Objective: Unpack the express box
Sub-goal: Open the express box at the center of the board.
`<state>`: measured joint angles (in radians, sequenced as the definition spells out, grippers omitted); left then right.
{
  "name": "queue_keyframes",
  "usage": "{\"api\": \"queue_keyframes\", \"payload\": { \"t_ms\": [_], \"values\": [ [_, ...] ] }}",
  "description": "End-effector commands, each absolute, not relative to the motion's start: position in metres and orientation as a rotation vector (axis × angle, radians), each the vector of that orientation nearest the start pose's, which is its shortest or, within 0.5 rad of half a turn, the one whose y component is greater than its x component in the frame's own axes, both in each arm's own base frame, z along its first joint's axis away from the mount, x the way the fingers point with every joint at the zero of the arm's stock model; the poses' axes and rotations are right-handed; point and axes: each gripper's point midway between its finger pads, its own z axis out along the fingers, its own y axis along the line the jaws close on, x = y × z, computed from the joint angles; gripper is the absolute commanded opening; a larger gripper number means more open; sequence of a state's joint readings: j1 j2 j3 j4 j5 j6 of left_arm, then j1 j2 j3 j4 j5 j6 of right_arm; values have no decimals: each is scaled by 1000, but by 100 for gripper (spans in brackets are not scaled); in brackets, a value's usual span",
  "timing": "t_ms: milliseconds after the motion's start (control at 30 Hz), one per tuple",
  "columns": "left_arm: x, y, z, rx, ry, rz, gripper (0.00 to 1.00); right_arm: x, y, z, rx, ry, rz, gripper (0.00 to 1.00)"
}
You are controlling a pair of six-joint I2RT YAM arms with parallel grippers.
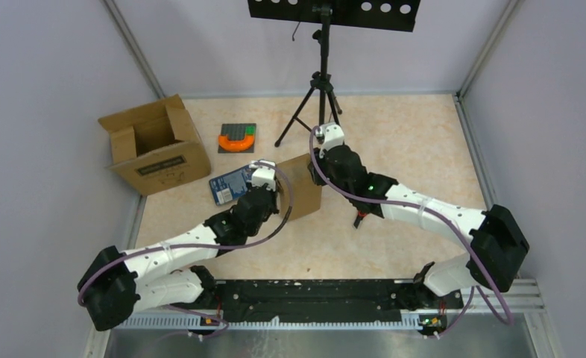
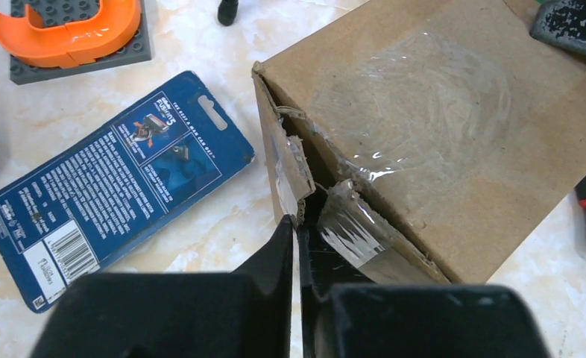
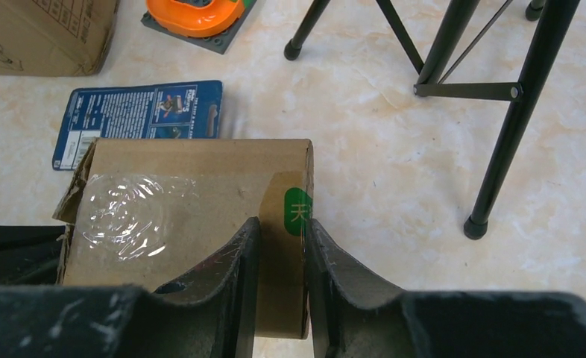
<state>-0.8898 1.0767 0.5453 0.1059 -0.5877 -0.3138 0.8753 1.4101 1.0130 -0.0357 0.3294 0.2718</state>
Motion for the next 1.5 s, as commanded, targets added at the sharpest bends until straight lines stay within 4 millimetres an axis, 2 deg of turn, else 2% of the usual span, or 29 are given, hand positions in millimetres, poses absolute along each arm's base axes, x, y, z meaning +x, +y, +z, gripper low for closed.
{"api": "queue_keyframes", "payload": {
  "t_ms": [0, 233, 467, 567, 700, 767, 867, 900, 1000, 1100, 1300, 1467],
  "values": [
    [273, -210, 164, 280, 1879, -332, 0, 279, 254, 98, -581, 2252, 157, 25],
    [252, -221, 180, 413, 1915, -443, 0, 283, 252, 91, -571, 2262, 139, 23],
    [221, -249, 207, 579, 1922, -666, 0, 291, 251, 83, -548, 2262, 137, 22],
    [214, -256, 212, 604, 1941, -723, 0, 296, 252, 83, -544, 2252, 136, 22],
    [214, -258, 213, 548, 1984, -744, 0, 304, 257, 88, -536, 2247, 141, 22],
    [214, -261, 216, 513, 2005, -769, 0, 307, 262, 97, -535, 2232, 164, 24],
    [210, -273, 227, 482, 2010, -861, 0, 312, 269, 114, -530, 2214, 176, 39],
    [209, -277, 231, 470, 2011, -896, 0, 317, 272, 126, -516, 2201, 178, 44],
    [210, -280, 235, 407, 2039, -925, 0, 323, 266, 149, -455, 2203, 132, 59],
    [214, -280, 239, 345, 2058, -930, 0, 325, 260, 173, -388, 2185, 136, 67],
    [217, -284, 250, 294, 2071, -951, 0, 314, 248, 222, -274, 2124, 218, 78],
    [219, -285, 246, 259, 2119, -937, 0, 309, 230, 246, -192, 2105, 187, 80]
  ]
}}
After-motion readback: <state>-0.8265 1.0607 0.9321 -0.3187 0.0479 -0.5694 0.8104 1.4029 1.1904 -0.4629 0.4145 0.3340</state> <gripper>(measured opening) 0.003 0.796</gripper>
